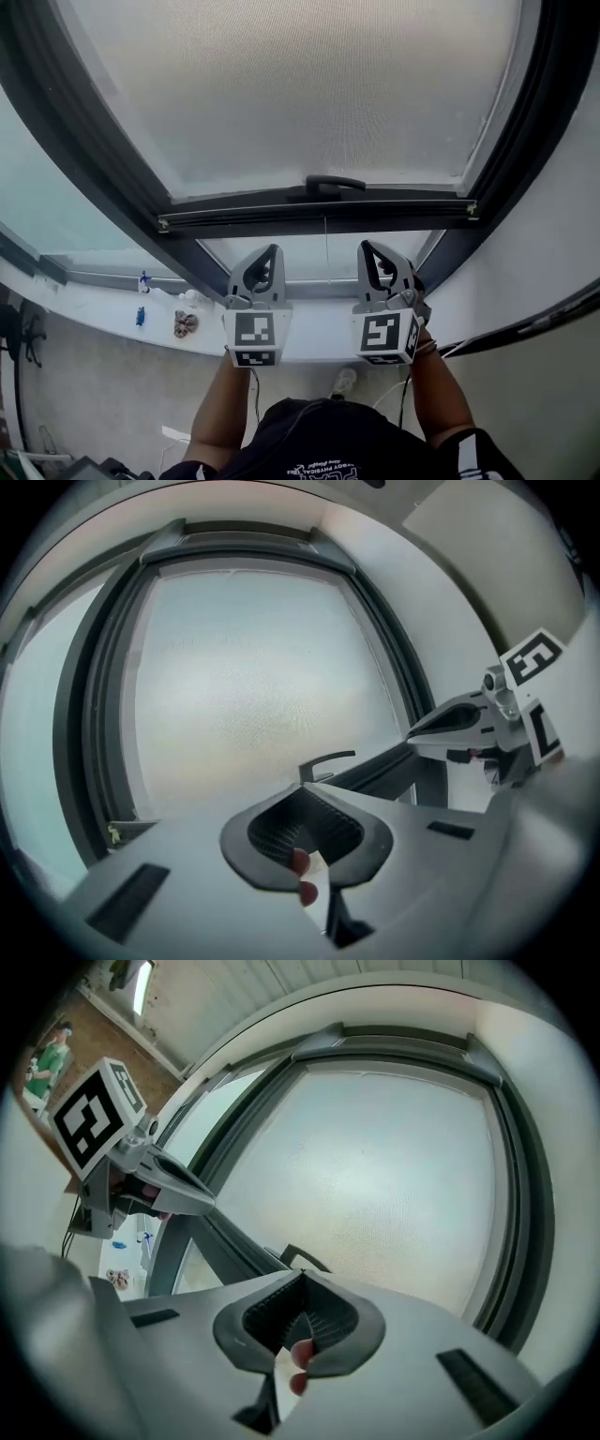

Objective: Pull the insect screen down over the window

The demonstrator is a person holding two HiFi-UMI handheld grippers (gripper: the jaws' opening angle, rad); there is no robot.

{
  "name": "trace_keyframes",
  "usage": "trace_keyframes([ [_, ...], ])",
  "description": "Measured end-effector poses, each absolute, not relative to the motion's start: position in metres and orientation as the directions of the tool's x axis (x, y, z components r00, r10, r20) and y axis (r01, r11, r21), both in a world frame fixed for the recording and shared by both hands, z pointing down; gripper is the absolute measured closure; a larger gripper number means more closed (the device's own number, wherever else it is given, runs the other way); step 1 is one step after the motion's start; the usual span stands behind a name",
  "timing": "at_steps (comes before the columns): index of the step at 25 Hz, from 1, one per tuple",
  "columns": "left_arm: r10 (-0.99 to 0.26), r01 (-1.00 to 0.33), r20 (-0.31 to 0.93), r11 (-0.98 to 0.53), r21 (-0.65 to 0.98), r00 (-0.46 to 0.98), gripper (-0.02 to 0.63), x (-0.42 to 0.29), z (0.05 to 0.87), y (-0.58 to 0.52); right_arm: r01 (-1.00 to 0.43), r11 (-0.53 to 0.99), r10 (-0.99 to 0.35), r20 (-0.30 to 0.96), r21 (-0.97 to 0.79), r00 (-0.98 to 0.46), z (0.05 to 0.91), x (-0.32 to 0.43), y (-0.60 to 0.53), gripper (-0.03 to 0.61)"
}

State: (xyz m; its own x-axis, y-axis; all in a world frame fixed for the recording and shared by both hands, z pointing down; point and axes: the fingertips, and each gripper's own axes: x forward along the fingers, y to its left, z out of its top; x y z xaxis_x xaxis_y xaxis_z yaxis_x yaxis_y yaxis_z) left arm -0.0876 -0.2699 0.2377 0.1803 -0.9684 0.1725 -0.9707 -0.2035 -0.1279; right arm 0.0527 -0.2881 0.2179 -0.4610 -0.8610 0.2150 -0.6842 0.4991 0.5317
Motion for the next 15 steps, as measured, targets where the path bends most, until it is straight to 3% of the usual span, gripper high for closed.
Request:
trace_keyframes([
  [7, -0.97, -0.976, 0.111, -0.217, 0.014, 0.217, 0.611, -0.103, 0.23, -0.216, -0.793, 0.448, -0.89, 0.125, 0.414, -0.438, 0.197, 0.045, -0.229, 0.574],
  [15, -0.974, -0.974, 0.037, -0.224, 0.043, 0.225, 0.611, -0.109, 0.213, -0.128, -0.859, 0.424, -0.906, 0.12, 0.286, -0.407, 0.198, 0.046, -0.142, 0.574],
])
